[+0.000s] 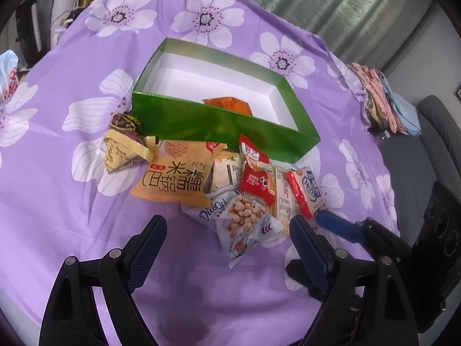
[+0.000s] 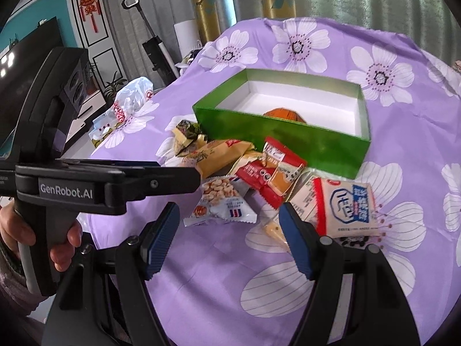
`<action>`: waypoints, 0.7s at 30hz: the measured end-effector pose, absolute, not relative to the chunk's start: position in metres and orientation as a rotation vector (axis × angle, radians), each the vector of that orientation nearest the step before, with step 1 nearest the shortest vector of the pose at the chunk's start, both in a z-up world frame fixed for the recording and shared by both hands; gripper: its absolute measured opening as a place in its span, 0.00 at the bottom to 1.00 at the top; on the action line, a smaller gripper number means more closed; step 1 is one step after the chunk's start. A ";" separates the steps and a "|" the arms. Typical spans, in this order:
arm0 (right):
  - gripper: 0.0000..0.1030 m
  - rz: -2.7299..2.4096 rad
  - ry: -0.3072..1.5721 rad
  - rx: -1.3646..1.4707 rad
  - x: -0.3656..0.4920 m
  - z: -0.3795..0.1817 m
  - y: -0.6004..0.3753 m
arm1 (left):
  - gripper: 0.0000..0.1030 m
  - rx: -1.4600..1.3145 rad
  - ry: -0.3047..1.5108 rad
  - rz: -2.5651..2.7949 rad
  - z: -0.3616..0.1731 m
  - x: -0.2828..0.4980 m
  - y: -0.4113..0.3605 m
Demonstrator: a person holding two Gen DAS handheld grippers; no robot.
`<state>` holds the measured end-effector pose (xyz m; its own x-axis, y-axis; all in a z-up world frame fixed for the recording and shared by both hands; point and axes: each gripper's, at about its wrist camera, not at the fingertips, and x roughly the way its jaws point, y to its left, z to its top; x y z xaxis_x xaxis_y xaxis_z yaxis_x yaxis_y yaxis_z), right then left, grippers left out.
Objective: Organize snacks
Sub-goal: 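Move the right gripper back to the white peanut bag, then grasp the white peanut bag with the right gripper and lift it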
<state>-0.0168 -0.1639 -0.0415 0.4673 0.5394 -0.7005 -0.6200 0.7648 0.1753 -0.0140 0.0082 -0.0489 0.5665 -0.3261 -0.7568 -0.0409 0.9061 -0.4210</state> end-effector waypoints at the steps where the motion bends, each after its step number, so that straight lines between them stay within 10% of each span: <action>1: 0.69 0.723 0.825 -0.108 -0.016 -0.044 -0.164 | 0.84 -0.429 0.966 -0.176 -0.051 -0.013 0.009; 21: 0.67 0.863 0.944 -0.064 0.022 -0.084 -0.136 | 0.84 -0.515 1.065 -0.207 -0.092 0.007 0.011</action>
<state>0.0222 -0.1358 -0.0837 0.2877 0.6199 -0.7301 -0.6722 0.6737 0.3071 0.0068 0.0110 -0.0922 0.4787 -0.4031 -0.7799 -0.0824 0.8638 -0.4971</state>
